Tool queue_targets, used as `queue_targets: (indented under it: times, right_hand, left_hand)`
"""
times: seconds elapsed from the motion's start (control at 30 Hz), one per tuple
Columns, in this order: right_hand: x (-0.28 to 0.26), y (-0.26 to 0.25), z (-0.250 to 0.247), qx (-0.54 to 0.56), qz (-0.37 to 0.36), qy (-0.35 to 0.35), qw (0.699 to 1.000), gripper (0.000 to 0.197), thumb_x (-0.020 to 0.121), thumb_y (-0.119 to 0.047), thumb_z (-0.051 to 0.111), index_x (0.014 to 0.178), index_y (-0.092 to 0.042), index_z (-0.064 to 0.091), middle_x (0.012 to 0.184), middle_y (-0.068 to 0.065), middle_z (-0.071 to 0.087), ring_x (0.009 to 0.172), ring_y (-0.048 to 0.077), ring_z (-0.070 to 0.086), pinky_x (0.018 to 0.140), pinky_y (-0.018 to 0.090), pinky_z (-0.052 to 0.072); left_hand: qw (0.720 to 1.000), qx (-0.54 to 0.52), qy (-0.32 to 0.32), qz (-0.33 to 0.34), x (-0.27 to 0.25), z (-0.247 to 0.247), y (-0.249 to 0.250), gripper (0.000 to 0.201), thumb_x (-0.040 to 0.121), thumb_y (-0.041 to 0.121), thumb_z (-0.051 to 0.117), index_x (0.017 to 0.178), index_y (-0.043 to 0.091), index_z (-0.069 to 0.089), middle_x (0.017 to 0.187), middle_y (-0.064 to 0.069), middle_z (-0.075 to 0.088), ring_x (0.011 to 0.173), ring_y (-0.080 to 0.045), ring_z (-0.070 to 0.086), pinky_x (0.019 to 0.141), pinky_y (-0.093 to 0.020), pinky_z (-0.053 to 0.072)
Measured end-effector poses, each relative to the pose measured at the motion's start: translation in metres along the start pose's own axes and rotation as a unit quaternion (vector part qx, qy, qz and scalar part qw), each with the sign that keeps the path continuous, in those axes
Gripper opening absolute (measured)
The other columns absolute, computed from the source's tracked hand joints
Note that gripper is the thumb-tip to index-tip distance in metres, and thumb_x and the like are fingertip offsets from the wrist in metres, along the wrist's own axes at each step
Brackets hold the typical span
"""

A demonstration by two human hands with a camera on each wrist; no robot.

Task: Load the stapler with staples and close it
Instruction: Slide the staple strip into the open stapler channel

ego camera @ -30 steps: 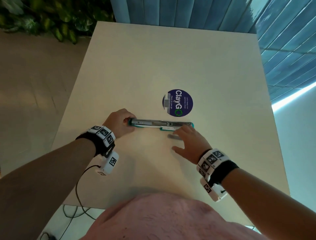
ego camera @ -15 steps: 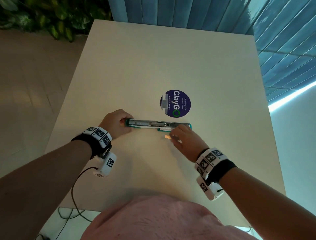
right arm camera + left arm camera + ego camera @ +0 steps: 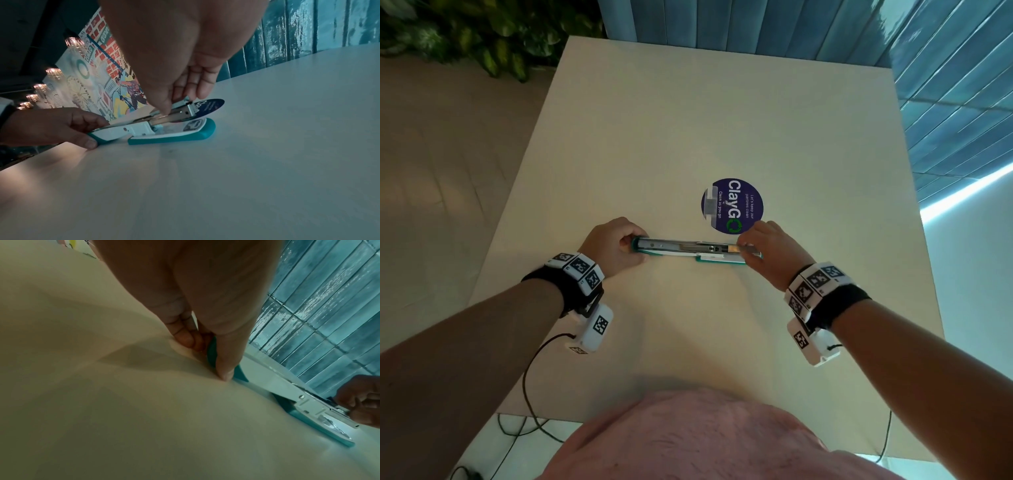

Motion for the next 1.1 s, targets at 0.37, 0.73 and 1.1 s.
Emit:
queue_targets:
  times: [0.37,0.73,1.1]
  right_hand:
    - [0.005,-0.009,-0.008,-0.063,0.001,-0.061,0.996,0.024,0.093,-0.013,0.042,0.098,-0.006,0.064,0.102,0.012,0.061,0.097,0.026,0.050,0.085,0.034,0.042]
    - [0.007,-0.001,-0.010,-0.033,0.007,-0.069,0.997,0.021,0.090,-0.018,0.049,0.100,-0.014,0.067,0.095,0.005,0.059,0.092,0.021,0.051,0.079,0.030,0.041]
    - [0.009,-0.006,-0.010,-0.130,-0.017,-0.099,0.986,0.028,0.094,-0.017,0.040,0.103,-0.013,0.066,0.099,0.011,0.059,0.096,0.026,0.052,0.081,0.040,0.050]
  left_hand:
    - [1.000,0.001,-0.004,0.001,-0.001,-0.001,0.002,0.033,0.065,0.017,0.080,0.095,0.017,0.067,0.093,-0.004,0.066,0.081,-0.020,0.059,0.073,-0.023,0.046]
    - [1.000,0.000,-0.008,-0.009,0.001,0.000,0.000,0.032,0.064,0.018,0.079,0.093,0.021,0.067,0.092,-0.003,0.066,0.083,-0.021,0.059,0.074,-0.025,0.047]
    - [1.000,0.011,0.000,-0.008,0.000,0.001,0.000,0.032,0.064,0.018,0.079,0.095,0.020,0.067,0.091,-0.003,0.065,0.079,-0.018,0.057,0.067,-0.012,0.038]
Point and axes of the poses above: each hand's wrist, its own x-axis towards the middle knuckle, its own z-axis out of the palm, y = z × x, the point moved 1 cm from there along x, towards the middle knuckle
